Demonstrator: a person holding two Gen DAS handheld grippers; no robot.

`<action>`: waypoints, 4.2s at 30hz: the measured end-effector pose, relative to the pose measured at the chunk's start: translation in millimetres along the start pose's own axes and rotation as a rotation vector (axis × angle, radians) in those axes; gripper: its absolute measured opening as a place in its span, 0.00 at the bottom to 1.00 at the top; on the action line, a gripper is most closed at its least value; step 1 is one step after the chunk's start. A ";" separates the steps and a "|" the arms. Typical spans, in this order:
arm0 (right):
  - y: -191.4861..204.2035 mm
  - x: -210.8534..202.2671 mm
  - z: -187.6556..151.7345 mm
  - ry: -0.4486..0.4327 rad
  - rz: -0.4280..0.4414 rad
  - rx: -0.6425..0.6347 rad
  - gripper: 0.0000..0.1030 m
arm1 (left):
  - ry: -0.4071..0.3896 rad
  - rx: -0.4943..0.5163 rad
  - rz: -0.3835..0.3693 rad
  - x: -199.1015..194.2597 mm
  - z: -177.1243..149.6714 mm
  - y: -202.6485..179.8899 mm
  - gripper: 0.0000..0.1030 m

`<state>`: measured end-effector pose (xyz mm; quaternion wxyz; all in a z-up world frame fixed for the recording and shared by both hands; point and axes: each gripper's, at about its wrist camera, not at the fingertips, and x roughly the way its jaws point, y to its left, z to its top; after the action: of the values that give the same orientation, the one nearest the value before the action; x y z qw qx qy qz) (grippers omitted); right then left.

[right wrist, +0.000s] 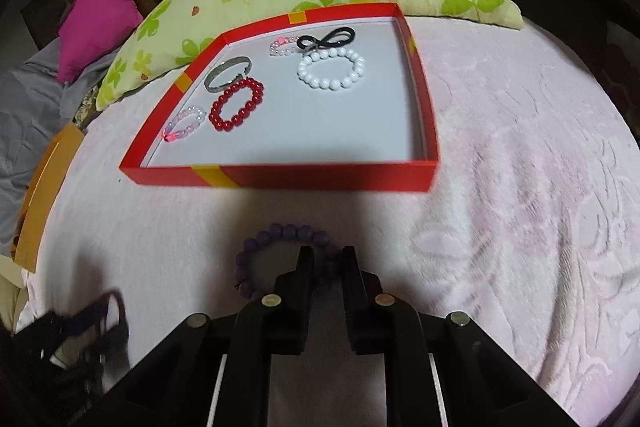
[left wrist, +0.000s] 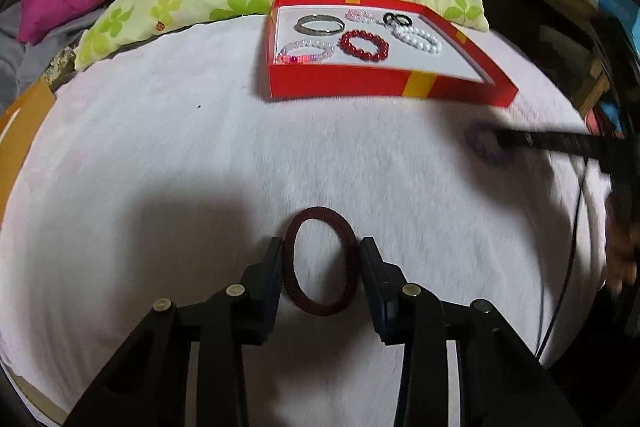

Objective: Organize jewelry
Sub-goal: 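Grasp the dark red bangle with the left tool while the right tool grasps the purple bead bracelet, then carry the dark bangle and purple bracelet over the red tray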

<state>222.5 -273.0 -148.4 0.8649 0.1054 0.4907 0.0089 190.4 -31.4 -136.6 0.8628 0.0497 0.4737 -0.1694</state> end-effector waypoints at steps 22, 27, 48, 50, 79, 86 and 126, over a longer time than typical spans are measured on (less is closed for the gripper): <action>-15.1 -6.8 -10.4 0.054 0.028 0.029 0.19 | 0.013 -0.037 0.007 0.6 1.2 4.1 0.53; -9.0 -6.9 -12.9 0.035 0.014 -0.014 0.18 | 0.002 -0.002 -0.006 1.8 1.3 -3.1 0.31; -11.3 -29.6 -13.3 -0.029 0.087 -0.002 0.10 | -0.066 0.051 -0.005 -12.7 10.2 -22.5 0.08; -12.9 -32.1 -13.5 -0.033 0.093 0.004 0.10 | -0.071 0.057 0.005 -14.1 10.8 -23.8 0.08; -11.0 -46.7 -16.4 -0.072 0.103 0.003 0.10 | -0.079 0.079 0.066 -18.6 13.1 -31.2 0.08; -13.6 -47.5 -17.6 -0.070 0.106 0.005 0.10 | -0.063 0.082 0.076 -13.4 12.2 -32.8 0.08; -20.4 -8.6 96.1 -0.117 0.203 0.115 0.10 | -0.076 0.176 -0.129 51.7 132.3 -68.3 0.08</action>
<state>297.9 -310.6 -97.3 0.8791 0.2045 0.4260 0.0621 298.7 -140.7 -102.3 0.8596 0.0880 0.4264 -0.2673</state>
